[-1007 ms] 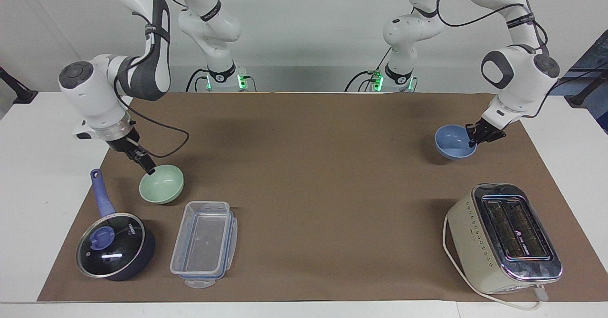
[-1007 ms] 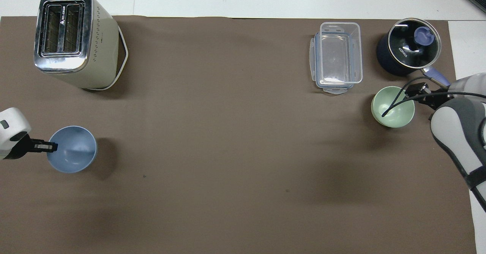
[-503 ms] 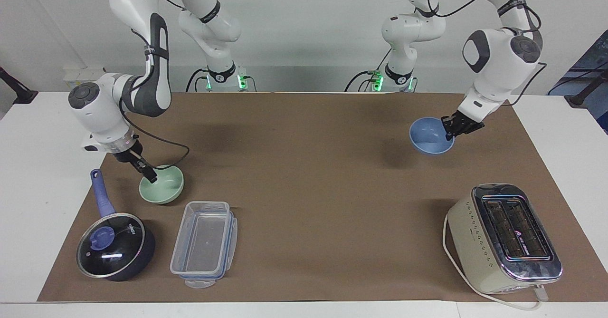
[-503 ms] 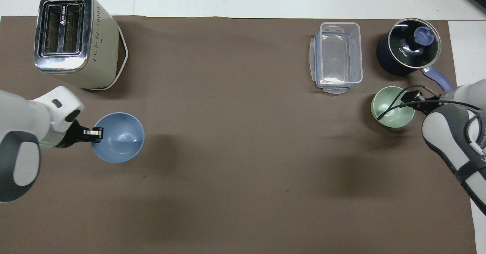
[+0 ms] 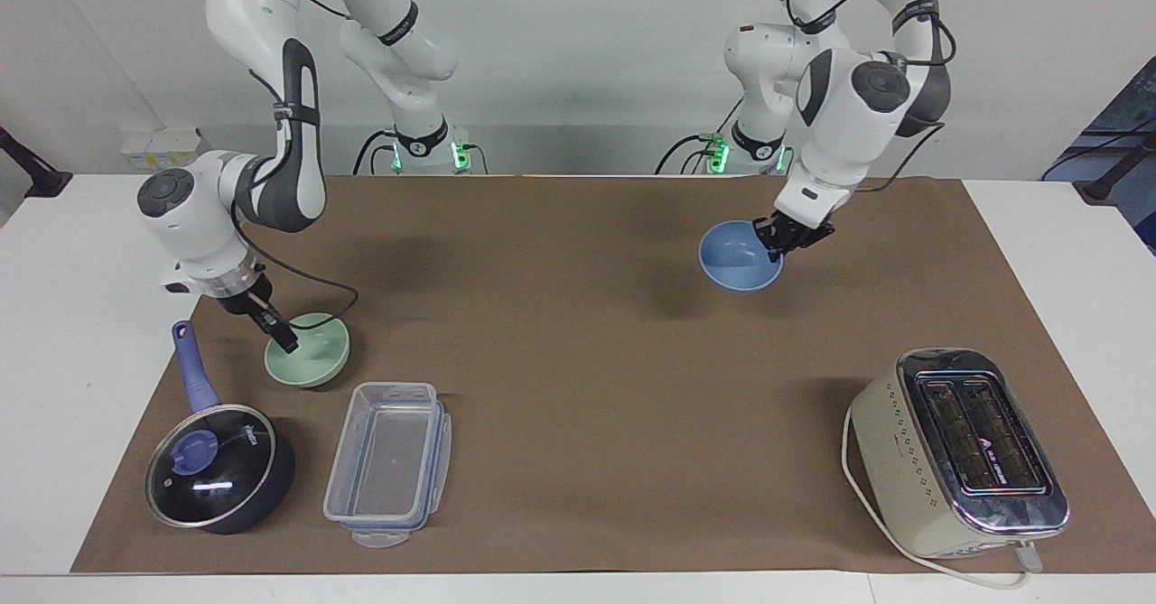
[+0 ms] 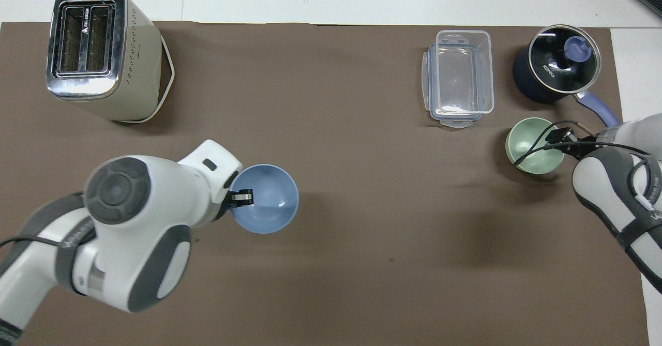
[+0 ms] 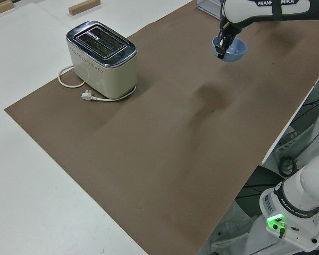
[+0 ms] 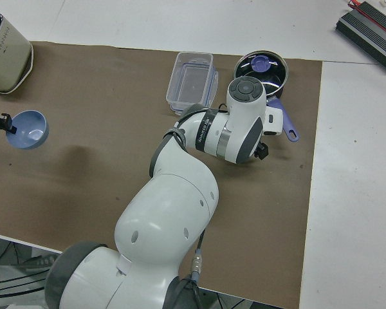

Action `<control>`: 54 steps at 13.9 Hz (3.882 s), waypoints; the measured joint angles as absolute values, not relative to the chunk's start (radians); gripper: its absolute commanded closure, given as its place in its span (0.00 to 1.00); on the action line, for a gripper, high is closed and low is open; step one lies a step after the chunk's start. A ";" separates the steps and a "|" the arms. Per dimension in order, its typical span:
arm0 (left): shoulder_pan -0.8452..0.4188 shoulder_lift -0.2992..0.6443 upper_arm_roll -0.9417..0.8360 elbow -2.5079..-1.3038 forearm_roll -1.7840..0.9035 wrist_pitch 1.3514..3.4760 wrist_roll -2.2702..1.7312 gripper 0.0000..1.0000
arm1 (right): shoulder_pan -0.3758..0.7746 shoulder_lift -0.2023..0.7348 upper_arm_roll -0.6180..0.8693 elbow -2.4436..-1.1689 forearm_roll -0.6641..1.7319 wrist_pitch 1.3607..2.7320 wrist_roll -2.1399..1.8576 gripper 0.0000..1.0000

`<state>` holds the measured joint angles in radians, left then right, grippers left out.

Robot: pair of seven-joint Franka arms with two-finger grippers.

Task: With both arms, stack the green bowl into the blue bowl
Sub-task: 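Slide the blue bowl toward the table center with the left gripper and release, then withdraw the left gripper while the right gripper lifts the green bowl, then carry the green bowl over the blue bowl and lower it in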

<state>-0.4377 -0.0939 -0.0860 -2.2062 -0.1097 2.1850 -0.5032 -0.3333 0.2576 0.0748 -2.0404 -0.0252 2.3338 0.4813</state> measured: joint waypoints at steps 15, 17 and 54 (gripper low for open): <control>-0.469 0.072 -0.047 -2.162 -0.109 2.375 -0.530 0.00 | -0.348 0.173 0.073 -2.012 0.121 2.260 0.439 1.00; -0.360 0.071 -0.044 -2.112 -0.109 2.300 -0.390 0.00 | -0.354 0.106 0.074 -2.009 0.121 2.143 0.365 1.00; -0.032 0.010 -0.045 -1.637 -0.059 1.581 0.027 0.00 | 0.478 0.007 0.130 -2.307 0.132 2.471 0.408 1.00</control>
